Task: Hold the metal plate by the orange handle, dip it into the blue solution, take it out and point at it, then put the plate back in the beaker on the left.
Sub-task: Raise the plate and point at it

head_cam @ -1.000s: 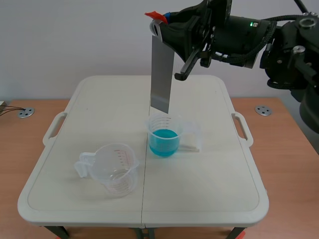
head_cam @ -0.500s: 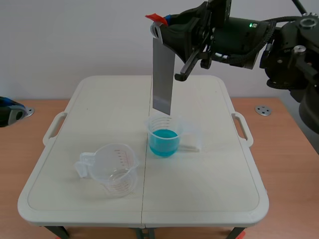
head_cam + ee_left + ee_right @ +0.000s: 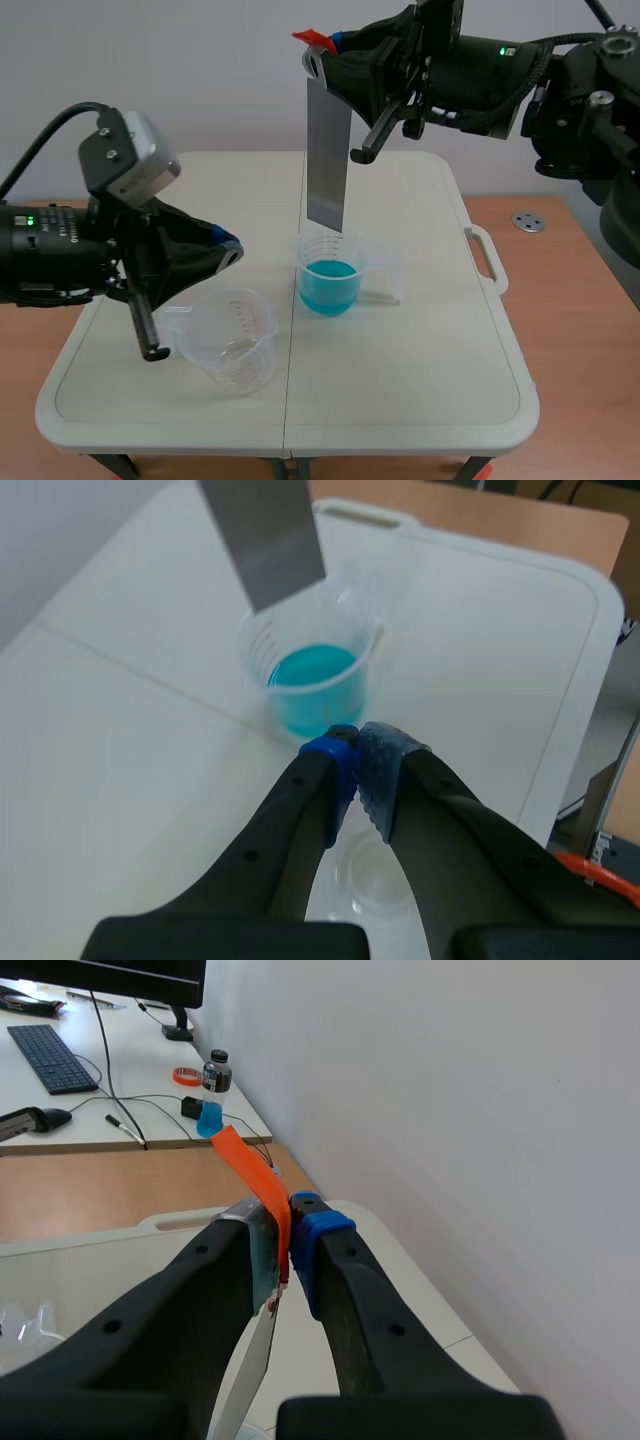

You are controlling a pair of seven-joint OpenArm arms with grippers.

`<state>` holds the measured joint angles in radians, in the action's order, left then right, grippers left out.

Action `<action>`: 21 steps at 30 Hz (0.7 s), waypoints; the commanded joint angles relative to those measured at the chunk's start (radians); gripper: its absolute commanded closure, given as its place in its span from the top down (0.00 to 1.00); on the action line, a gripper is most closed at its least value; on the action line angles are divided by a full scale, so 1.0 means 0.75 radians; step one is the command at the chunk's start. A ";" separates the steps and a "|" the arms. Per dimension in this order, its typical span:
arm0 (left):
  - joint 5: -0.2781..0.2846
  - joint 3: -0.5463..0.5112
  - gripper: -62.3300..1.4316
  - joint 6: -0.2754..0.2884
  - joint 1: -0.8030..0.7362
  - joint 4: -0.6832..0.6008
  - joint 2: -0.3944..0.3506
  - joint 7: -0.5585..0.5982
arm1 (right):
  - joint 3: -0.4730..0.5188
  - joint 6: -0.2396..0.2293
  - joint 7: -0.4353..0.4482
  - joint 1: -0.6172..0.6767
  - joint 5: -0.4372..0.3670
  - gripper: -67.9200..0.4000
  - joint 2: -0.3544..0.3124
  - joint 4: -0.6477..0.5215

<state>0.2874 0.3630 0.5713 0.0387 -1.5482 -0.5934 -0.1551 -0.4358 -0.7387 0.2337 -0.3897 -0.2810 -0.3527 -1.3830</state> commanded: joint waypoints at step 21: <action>-0.270 0.100 0.05 -0.110 0.397 0.491 0.363 0.033 | 0.016 -0.009 0.020 -0.034 -0.025 0.03 -0.011 -0.025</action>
<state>0.0841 0.4492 0.4969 0.3225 -1.1614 -0.3191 -0.1448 -0.4358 -0.7387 0.2337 -0.3897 -0.2813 -0.3527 -1.3830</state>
